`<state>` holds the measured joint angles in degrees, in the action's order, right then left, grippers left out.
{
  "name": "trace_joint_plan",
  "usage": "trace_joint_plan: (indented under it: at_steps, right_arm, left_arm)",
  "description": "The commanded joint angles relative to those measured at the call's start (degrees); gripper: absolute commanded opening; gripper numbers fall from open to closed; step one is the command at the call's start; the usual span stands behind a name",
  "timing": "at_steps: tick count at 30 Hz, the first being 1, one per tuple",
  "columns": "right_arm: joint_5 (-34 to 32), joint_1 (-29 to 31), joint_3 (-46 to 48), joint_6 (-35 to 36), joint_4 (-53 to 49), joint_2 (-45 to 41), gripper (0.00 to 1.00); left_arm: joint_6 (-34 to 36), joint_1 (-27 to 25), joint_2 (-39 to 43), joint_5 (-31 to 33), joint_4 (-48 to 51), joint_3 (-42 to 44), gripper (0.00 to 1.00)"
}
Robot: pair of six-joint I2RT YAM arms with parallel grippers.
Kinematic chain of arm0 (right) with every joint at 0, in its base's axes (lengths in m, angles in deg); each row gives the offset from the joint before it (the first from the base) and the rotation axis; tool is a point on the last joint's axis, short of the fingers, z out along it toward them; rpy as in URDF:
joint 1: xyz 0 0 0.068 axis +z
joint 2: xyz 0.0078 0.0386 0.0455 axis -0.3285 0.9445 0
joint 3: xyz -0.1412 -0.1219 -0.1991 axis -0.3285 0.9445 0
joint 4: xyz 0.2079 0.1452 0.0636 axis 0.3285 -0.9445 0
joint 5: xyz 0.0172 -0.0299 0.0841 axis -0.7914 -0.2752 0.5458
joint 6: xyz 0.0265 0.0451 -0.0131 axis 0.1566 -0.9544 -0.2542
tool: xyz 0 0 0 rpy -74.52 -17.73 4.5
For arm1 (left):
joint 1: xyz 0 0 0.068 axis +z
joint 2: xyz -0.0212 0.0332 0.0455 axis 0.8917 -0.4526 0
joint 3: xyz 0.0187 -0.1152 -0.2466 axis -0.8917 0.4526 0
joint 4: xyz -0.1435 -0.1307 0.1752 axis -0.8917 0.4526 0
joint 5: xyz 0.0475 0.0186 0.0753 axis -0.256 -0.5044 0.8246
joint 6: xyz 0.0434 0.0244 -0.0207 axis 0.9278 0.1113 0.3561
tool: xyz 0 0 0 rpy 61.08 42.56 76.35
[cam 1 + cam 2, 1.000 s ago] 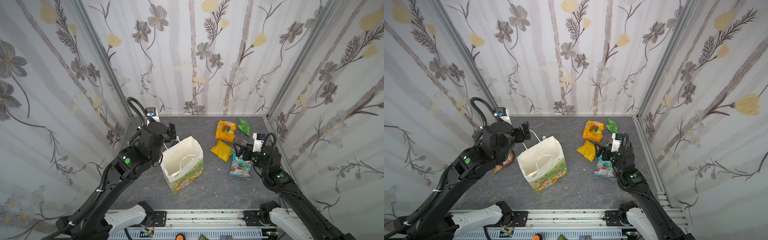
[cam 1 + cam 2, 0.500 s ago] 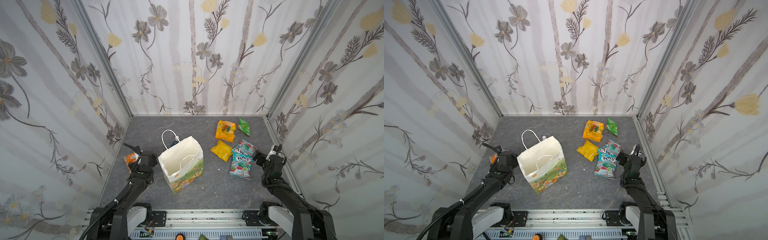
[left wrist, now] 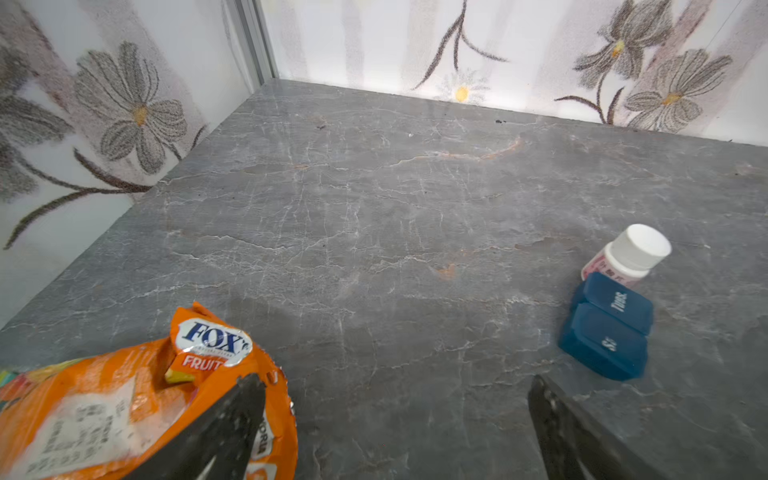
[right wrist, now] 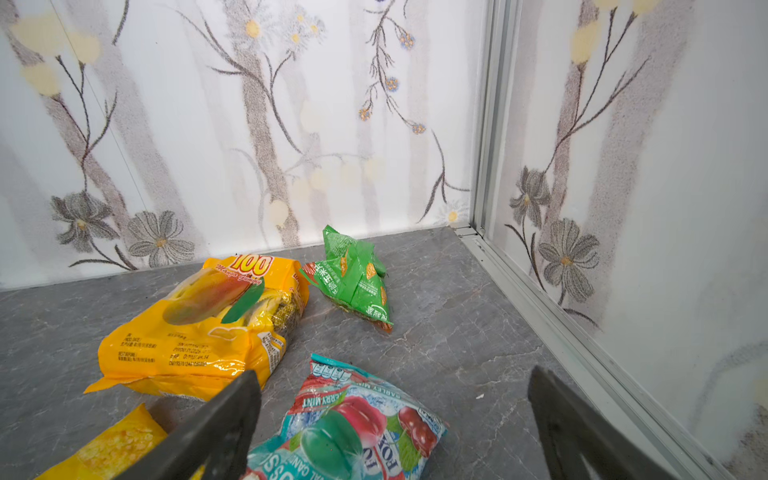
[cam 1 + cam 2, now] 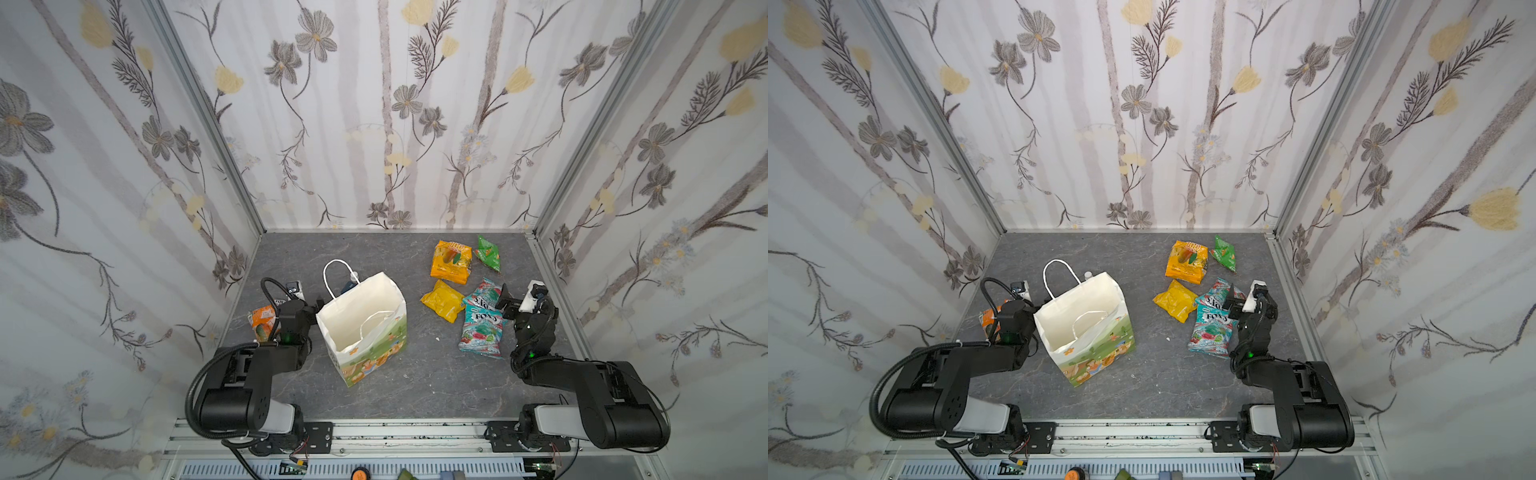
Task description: Take the snacks out of the paper bag
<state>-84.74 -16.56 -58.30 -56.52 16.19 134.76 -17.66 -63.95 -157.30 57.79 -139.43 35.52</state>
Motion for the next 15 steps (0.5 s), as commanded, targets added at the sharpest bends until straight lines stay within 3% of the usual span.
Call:
trace_joint_plan:
  at_steps: [1, 6, 15]
  right_arm:
    - [-0.76, 0.40, -0.28, 1.94, 4.71, 0.48, 1.00]
    - [-0.57, 0.47, -0.41, 2.10, 4.68, 0.58, 1.00]
    - [-0.39, 0.43, -0.36, 2.05, 4.63, 0.49, 1.00]
  left_arm:
    - [1.04, 0.41, -0.06, -3.28, -2.13, -2.43, 1.00]
    - [0.14, 0.18, -1.22, 0.40, -0.60, -4.20, 1.00]
    - [0.35, 0.05, -1.74, 0.75, -1.58, -4.09, 1.00]
